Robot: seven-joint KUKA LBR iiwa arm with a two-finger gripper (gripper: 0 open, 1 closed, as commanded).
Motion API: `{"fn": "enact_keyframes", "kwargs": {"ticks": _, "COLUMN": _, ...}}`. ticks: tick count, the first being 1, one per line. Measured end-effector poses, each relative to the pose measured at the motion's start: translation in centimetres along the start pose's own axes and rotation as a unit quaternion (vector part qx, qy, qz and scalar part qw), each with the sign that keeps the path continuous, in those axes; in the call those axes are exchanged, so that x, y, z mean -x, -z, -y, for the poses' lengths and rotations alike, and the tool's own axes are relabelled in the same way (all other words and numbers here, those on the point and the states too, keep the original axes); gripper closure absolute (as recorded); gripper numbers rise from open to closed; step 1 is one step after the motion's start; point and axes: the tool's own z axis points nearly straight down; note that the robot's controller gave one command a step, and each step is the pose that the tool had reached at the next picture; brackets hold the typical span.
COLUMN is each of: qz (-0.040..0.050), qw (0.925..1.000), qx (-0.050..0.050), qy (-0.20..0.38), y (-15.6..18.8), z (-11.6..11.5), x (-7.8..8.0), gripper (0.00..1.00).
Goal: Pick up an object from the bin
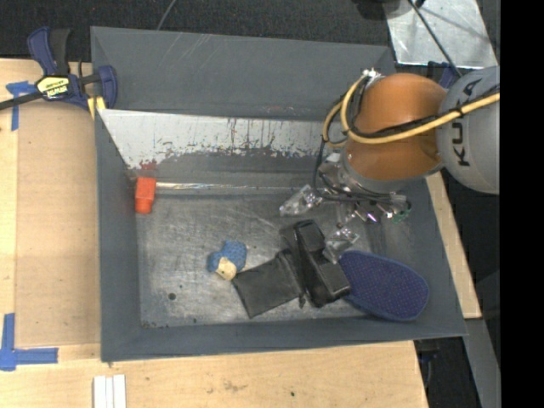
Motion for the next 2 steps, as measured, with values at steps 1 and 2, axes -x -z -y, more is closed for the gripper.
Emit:
{"fn": "enact_keyframes", "kwargs": {"ticks": 1, "qz": 0.0113, "qw": 0.9903, "qx": -0.011, "qy": 0.138, "y": 0.4, "z": -3.3, "x": -5.9, "gripper": 0.00}}
{"fn": "enact_keyframes", "kwargs": {"ticks": 2, "qz": -0.0012, "qw": 0.9882, "qx": 0.000, "qy": 0.153, "y": -0.8, "z": -3.0, "x": -6.1, "gripper": 0.00}}
